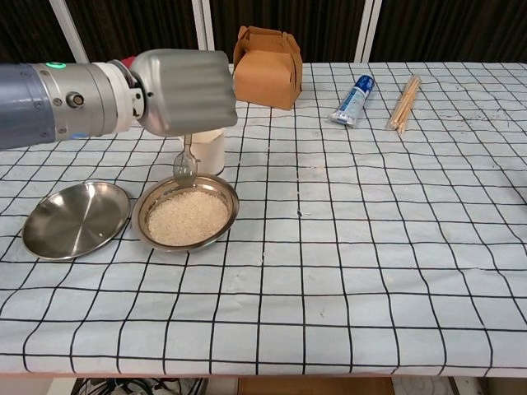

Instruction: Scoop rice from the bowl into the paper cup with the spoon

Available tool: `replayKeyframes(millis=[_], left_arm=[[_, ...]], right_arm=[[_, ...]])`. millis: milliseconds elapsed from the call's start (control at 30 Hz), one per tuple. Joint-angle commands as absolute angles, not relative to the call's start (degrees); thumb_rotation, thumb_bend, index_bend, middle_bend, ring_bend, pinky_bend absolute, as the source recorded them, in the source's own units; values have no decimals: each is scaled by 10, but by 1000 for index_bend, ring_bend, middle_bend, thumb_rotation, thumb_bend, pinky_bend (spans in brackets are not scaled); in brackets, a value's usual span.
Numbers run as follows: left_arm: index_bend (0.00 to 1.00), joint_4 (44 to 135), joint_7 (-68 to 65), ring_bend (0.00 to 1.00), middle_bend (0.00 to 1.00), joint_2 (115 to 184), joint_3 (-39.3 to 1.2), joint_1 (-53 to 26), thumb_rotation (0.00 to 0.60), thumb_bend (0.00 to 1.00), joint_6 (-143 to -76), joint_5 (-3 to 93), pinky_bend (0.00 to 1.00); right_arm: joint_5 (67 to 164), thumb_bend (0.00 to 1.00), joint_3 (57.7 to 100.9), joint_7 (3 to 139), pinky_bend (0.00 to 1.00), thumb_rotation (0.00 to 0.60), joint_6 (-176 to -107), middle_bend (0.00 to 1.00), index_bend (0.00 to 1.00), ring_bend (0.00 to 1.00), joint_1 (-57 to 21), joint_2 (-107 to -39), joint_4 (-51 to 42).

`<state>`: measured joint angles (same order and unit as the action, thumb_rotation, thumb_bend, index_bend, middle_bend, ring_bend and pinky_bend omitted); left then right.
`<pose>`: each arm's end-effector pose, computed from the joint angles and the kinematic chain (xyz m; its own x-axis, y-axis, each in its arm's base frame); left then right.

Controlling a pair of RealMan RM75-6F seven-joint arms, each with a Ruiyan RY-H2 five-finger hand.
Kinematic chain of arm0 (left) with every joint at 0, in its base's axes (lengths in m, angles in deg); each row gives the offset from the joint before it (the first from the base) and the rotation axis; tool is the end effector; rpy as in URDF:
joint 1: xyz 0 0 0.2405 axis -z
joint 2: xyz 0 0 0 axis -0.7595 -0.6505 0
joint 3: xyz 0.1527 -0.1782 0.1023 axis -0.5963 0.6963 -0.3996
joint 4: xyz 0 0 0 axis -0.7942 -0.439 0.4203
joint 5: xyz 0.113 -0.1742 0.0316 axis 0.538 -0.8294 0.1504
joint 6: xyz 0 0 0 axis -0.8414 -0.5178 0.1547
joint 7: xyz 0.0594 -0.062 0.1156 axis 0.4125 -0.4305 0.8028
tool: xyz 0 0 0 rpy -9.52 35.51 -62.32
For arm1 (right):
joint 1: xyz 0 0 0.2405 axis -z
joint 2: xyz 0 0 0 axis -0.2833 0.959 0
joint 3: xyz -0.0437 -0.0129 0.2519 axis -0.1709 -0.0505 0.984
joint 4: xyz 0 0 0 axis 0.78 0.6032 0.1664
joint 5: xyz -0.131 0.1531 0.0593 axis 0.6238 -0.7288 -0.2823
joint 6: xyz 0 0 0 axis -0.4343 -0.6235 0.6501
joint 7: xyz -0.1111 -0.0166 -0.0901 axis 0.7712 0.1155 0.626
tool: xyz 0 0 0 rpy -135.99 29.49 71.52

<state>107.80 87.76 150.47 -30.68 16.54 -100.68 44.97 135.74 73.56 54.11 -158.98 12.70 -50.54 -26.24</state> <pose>-0.0586 0.3421 -0.0251 0.7973 -0.5956 -0.0976 -0.4117 -0.4184 -0.8096 -0.3135 -0.1801 0.1706 0.0697 -0.0221 0.9973 -0.9956 0.0620 0.0709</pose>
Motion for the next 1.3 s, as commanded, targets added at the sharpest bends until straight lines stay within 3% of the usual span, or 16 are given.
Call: replayKeyframes(millis=[33, 567, 1300], left_arm=[[763, 1072, 915, 996, 1000, 1519, -317, 182, 600, 460, -993, 443, 965], [776, 1065, 1010, 997, 1000, 1547, -348, 211, 600, 462, -991, 425, 966], [788, 1070, 1105, 1000, 1000, 1590, -380, 198, 600, 465, -1066, 373, 966]], right_arm=[[1357, 178, 736, 540, 184, 600, -1590, 0, 0, 0, 127, -505, -263], [1355, 179, 737, 536, 183, 600, -1589, 0, 0, 0, 127, -504, -264], [1354, 193, 739, 533, 183, 600, -1591, 0, 0, 0, 129, -505, -266]])
